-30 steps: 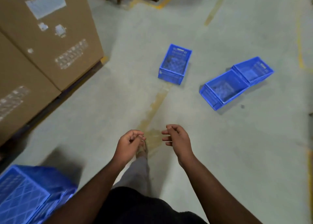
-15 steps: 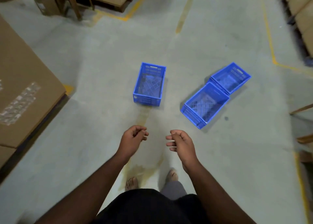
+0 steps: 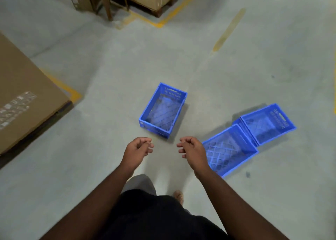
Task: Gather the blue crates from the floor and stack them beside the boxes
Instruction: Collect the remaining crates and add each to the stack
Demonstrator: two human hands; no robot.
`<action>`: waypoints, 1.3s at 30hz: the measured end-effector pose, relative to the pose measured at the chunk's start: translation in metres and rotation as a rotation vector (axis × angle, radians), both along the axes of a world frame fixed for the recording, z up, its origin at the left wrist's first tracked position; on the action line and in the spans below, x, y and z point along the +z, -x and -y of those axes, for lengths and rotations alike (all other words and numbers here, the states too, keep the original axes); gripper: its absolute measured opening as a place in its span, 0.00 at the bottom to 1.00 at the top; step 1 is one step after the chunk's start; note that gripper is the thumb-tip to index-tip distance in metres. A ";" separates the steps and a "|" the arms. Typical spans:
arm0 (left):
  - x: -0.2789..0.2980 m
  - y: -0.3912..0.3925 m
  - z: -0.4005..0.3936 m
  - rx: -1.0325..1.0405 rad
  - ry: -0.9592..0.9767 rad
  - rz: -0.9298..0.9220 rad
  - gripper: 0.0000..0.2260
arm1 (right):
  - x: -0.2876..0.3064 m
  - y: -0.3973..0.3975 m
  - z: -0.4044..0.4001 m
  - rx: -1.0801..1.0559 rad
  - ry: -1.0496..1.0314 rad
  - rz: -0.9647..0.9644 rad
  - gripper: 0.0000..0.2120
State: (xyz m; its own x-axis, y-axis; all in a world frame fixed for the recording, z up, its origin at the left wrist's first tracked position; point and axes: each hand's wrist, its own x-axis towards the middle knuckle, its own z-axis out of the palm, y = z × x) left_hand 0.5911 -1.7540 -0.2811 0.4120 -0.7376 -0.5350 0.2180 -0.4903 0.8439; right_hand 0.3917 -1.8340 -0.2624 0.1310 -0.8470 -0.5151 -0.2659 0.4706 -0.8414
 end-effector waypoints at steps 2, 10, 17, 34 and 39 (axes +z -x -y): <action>0.000 -0.001 0.033 0.053 0.001 -0.018 0.08 | -0.003 -0.010 0.047 0.051 0.056 -0.017 0.06; -0.054 -0.038 0.184 0.316 -0.042 -0.056 0.05 | -0.036 -0.075 0.227 0.210 0.063 -0.059 0.06; -0.061 -0.062 0.297 0.295 -0.128 -0.072 0.07 | -0.042 -0.111 0.341 0.290 0.000 -0.110 0.05; -0.204 -0.035 0.508 0.872 -0.421 -0.206 0.04 | -0.237 -0.169 0.627 0.745 -0.130 -0.400 0.09; -0.352 -0.030 0.545 0.798 -0.697 -0.165 0.02 | -0.377 -0.189 0.684 0.927 -0.058 -0.590 0.13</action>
